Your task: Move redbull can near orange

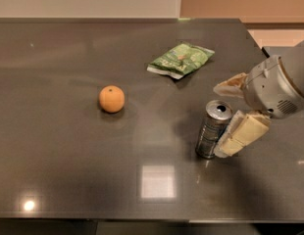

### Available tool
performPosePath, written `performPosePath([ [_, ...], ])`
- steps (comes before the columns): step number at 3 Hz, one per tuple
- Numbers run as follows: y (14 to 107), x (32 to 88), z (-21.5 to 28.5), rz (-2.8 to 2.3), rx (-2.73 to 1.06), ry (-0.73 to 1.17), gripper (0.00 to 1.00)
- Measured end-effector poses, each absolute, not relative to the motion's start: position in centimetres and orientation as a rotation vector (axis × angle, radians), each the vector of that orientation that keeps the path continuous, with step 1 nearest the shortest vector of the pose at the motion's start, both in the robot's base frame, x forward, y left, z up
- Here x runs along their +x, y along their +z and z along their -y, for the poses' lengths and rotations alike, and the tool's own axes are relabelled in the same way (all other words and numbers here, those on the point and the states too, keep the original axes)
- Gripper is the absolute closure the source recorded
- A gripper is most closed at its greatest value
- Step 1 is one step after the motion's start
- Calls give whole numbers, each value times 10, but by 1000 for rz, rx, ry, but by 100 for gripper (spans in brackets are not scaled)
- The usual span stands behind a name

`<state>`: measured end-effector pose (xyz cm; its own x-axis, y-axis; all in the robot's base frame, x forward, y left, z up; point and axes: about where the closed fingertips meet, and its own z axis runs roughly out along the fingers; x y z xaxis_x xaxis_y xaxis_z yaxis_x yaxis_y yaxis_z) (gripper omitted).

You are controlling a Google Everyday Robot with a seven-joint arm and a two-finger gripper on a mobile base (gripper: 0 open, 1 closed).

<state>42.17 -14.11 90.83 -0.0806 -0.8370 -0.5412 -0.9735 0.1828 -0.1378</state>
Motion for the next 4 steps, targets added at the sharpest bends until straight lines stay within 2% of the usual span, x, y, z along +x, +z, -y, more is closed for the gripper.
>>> performPosePath([
  [3,923,431,125,-1942,-1733,404,88],
  [4,928,437,119,-1938,-1746,415,100],
])
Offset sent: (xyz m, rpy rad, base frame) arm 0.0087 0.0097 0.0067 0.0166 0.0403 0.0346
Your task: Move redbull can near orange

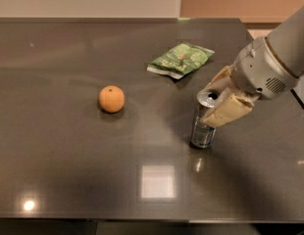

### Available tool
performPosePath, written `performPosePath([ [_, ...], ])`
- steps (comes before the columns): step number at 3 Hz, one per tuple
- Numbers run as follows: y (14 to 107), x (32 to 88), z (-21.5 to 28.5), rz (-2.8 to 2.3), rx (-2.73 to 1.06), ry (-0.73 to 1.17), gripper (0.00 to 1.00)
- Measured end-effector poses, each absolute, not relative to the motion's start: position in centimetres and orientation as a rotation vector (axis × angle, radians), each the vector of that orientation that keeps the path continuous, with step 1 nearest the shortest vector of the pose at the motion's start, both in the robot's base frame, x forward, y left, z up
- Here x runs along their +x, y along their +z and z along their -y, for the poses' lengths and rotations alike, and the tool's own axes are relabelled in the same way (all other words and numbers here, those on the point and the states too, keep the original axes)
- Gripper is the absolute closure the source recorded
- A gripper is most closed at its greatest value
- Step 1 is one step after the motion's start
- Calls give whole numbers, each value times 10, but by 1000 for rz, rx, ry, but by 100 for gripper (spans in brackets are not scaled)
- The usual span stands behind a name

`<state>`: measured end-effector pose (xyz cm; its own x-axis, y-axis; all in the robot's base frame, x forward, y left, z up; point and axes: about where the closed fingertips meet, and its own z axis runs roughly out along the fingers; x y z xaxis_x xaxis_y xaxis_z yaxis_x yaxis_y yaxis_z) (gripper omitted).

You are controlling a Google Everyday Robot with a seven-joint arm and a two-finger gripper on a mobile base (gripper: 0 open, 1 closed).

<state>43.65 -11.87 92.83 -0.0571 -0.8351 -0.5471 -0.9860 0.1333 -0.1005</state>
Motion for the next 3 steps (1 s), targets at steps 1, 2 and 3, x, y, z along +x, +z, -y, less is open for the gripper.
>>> performPosePath([
  [1,935,458,93,-1935,-1750,479,100],
  [2,939,482,66,-1931,-1739,546,100],
  [3,941,498,44,-1912,-1738,595,100],
])
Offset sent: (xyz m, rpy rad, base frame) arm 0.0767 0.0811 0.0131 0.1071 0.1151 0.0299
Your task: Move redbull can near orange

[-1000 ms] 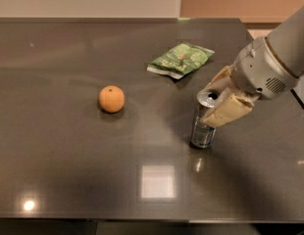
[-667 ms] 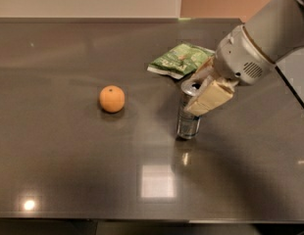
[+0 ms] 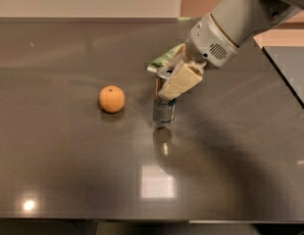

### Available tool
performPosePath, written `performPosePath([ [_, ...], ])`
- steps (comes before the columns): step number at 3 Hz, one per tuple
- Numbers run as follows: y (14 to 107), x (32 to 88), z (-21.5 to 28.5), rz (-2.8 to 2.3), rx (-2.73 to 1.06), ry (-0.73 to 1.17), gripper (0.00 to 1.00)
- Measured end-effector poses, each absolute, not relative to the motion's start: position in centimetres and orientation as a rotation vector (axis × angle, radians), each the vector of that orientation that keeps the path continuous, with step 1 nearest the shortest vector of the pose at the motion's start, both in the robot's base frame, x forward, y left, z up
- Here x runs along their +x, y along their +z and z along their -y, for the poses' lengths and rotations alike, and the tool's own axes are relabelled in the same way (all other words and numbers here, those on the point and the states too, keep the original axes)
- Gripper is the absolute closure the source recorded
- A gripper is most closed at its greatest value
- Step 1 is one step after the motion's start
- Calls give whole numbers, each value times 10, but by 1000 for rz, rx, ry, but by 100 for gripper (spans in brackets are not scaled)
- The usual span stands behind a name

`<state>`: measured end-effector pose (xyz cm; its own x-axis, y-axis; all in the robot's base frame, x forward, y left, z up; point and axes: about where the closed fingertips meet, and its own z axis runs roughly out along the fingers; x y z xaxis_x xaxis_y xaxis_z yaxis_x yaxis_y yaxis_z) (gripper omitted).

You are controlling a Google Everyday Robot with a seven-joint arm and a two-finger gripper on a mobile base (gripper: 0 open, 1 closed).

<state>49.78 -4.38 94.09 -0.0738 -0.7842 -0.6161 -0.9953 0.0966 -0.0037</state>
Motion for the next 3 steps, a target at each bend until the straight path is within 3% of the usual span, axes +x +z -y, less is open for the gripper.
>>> performPosePath([
  [3,937,517,-1,-1842,-1757,631,100],
])
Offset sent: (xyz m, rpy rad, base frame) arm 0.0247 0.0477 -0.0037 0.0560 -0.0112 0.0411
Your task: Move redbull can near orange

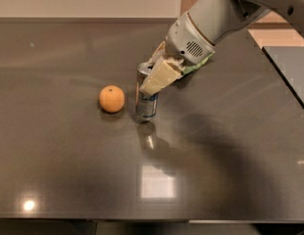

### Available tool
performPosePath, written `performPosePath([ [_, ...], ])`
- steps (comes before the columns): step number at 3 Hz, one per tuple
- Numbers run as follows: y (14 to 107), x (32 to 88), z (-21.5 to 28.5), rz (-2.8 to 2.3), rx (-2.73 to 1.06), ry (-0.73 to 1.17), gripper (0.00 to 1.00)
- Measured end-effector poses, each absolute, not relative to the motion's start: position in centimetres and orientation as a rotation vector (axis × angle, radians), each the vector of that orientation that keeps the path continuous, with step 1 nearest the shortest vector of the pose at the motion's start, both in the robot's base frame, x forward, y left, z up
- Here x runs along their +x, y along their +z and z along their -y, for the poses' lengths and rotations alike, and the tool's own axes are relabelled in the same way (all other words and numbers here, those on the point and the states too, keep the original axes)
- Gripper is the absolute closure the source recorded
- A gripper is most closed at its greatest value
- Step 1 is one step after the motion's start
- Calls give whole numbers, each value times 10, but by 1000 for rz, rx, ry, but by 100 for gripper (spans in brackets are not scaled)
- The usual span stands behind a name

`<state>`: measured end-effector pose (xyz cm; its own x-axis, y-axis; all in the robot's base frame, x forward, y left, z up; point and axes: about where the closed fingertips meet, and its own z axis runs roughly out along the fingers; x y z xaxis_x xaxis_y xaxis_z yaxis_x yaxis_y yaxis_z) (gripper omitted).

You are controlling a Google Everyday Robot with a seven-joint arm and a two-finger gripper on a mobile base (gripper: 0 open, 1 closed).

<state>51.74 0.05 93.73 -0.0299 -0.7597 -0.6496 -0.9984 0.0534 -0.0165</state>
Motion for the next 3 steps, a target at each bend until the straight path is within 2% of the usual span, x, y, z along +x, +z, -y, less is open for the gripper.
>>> performPosePath([
  [2,930,521,-16,-1810,-1784,619,100],
  [3,928,522,-21,-1793,-1811,603,82],
])
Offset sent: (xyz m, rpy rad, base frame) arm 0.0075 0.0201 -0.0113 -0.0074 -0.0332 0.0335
